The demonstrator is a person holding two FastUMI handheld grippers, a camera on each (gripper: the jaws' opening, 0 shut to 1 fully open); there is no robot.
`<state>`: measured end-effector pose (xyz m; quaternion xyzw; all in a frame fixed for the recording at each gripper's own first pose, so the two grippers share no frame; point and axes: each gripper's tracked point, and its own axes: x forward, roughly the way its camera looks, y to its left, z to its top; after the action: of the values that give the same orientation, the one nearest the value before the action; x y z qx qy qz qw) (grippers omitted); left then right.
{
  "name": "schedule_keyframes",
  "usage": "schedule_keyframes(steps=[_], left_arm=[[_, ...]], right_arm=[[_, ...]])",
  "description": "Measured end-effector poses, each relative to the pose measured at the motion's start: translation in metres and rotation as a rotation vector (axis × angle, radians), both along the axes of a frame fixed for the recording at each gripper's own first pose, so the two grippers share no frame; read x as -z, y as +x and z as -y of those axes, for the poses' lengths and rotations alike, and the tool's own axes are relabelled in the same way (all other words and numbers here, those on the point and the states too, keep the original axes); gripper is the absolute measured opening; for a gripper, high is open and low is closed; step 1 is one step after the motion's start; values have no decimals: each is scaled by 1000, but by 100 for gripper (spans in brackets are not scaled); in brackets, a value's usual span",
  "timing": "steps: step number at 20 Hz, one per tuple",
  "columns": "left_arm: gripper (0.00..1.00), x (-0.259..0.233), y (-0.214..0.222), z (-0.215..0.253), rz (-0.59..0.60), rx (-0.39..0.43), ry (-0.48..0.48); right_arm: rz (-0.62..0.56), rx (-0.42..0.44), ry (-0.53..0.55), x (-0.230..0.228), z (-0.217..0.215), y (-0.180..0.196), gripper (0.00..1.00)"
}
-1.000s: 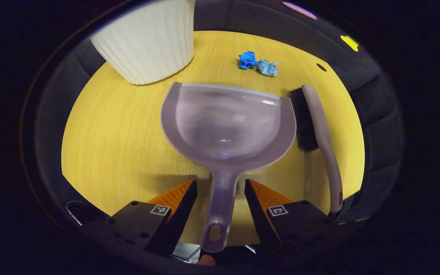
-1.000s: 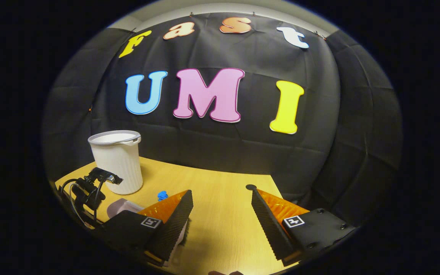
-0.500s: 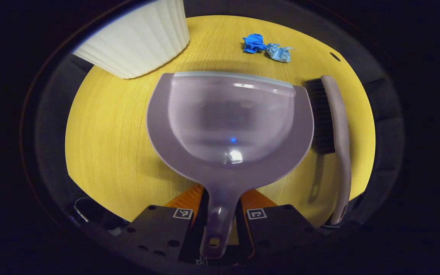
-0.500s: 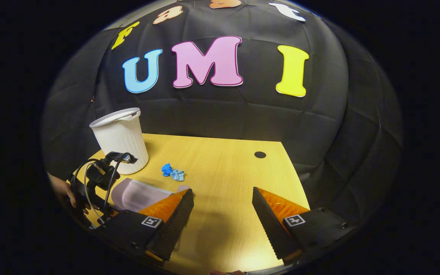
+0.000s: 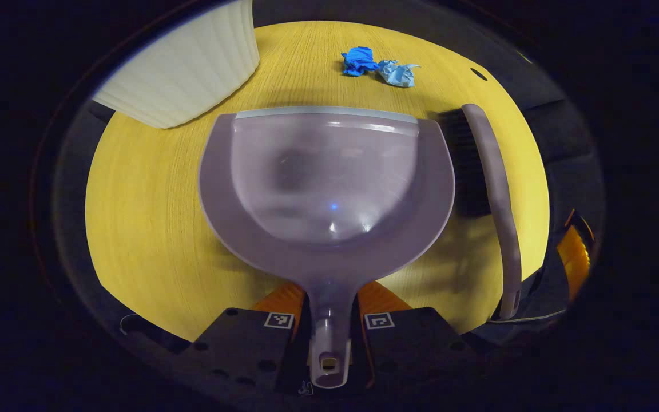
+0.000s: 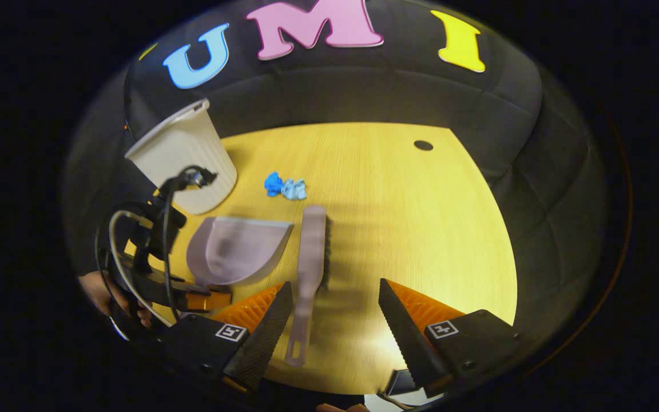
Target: Pick up the small broom and dustpan from the desktop, sweep the trash into the dustpan with the broom, and then empty the trash into the garbage bin.
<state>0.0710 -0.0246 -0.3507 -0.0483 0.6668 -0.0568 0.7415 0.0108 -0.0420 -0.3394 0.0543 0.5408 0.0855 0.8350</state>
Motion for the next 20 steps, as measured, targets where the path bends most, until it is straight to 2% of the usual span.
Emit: schedule_keyframes(steps=[1,3,5,10,11,13,14,15,17,19,20], left_arm=[[28,0,0,-1,11,2,-15],[29,1,1,-1,33,3,-57],[29,0,1,1,45,-4,-97],[29,-1,1,2,60,3,-183],[29,-1,1,3,61,8,-192],[29,-1,3,3,59,10,-209],[29,0,4,4,58,10,-216],[29,-1,3,3,59,11,-218],[29,-1,4,1,56,20,-214],[28,-1,6,0,53,37,-202],[28,-1,6,-1,51,45,-197]], right_arm=[[-59,-5,-2,11,-1,-4,98],[-196,58,63,26,1,-8,99],[-334,86,94,41,4,-14,98],[-437,57,-95,84,26,-5,97],[-463,52,-109,95,23,-7,87],[-506,54,-146,101,23,-5,86],[-493,59,-138,98,20,2,75],[-483,49,-149,100,19,8,72],[-497,36,-149,101,16,10,58],[-520,30,-145,104,15,13,40],[-521,17,-151,103,17,16,36]])
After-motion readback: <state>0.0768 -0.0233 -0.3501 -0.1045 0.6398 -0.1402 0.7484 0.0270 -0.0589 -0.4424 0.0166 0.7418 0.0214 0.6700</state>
